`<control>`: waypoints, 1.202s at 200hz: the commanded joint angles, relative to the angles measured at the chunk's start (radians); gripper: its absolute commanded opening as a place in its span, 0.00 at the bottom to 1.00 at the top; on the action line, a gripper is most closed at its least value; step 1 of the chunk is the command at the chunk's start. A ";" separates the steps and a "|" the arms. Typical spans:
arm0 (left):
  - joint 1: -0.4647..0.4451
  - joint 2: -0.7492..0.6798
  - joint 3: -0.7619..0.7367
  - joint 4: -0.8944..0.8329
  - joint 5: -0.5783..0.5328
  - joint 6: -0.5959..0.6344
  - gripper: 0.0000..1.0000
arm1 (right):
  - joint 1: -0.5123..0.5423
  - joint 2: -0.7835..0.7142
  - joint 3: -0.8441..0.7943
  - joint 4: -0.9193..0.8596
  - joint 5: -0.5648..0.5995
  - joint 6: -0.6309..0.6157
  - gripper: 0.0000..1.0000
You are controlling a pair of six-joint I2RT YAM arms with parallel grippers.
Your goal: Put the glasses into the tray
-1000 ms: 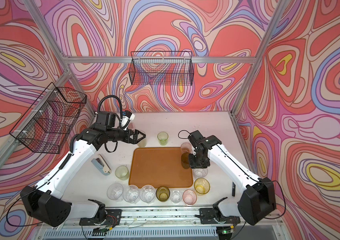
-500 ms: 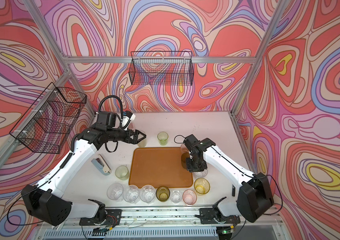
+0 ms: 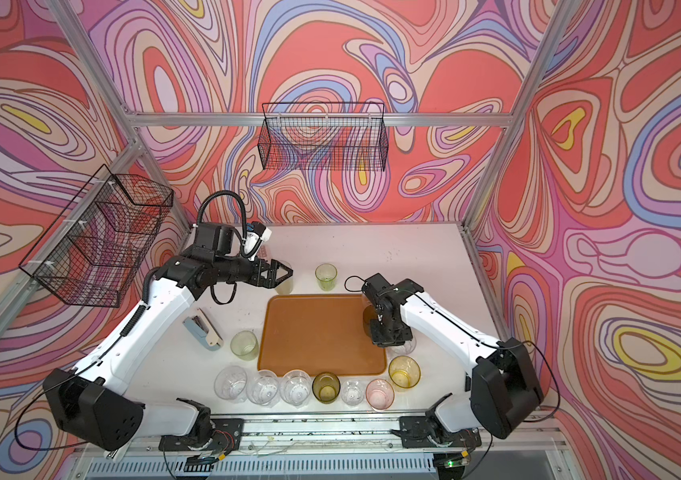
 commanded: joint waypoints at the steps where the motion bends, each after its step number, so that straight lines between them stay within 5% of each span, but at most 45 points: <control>1: -0.003 0.002 0.021 -0.017 0.014 0.013 1.00 | 0.009 0.015 -0.019 0.021 0.023 0.013 0.18; 240: -0.004 -0.004 0.026 -0.024 0.011 0.014 1.00 | 0.013 -0.012 0.105 -0.089 0.100 0.022 0.00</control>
